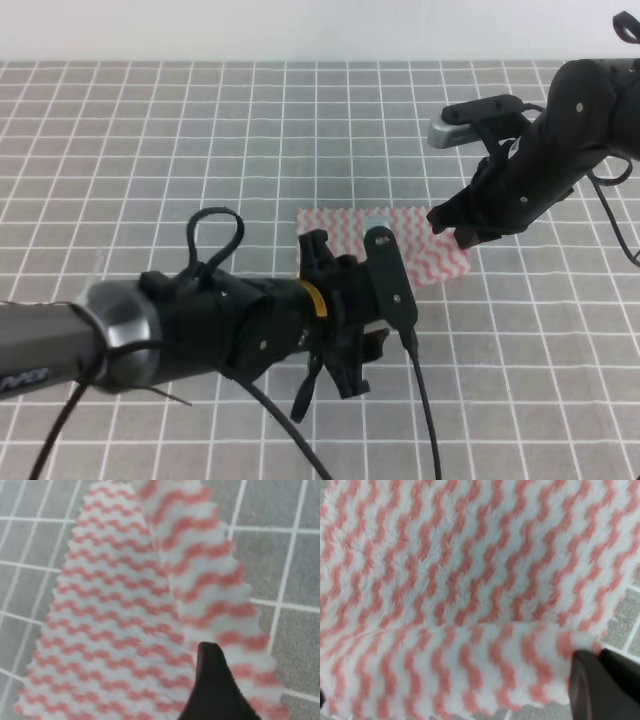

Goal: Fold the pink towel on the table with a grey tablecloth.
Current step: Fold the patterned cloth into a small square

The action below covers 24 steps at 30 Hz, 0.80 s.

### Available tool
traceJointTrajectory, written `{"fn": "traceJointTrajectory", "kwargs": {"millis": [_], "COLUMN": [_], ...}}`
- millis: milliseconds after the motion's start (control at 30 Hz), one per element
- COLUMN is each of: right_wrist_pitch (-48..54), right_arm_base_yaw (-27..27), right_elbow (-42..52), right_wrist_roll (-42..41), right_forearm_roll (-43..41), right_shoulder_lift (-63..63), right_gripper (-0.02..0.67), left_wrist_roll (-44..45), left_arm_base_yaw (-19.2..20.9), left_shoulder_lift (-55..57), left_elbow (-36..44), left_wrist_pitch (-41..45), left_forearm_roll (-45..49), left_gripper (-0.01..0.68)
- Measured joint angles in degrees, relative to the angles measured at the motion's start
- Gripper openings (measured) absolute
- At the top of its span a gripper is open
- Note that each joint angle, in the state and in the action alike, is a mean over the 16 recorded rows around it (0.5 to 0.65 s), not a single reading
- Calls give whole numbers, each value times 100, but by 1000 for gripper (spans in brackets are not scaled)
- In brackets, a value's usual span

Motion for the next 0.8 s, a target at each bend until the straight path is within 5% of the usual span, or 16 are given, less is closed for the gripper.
{"fn": "traceJointTrajectory", "kwargs": {"millis": [800], "right_wrist_pitch": [-24], "right_arm_base_yaw": [0], "right_elbow": [0], "right_wrist_roll": [0], "right_forearm_roll": [11], "right_shoulder_lift": [0], "right_gripper": [-17], "left_wrist_roll": [25], "left_arm_base_yaw": [263], "left_shoulder_lift": [460], "left_elbow": [-7], "left_wrist_pitch": [-202], "left_forearm_roll": [3], "left_gripper": [384]}}
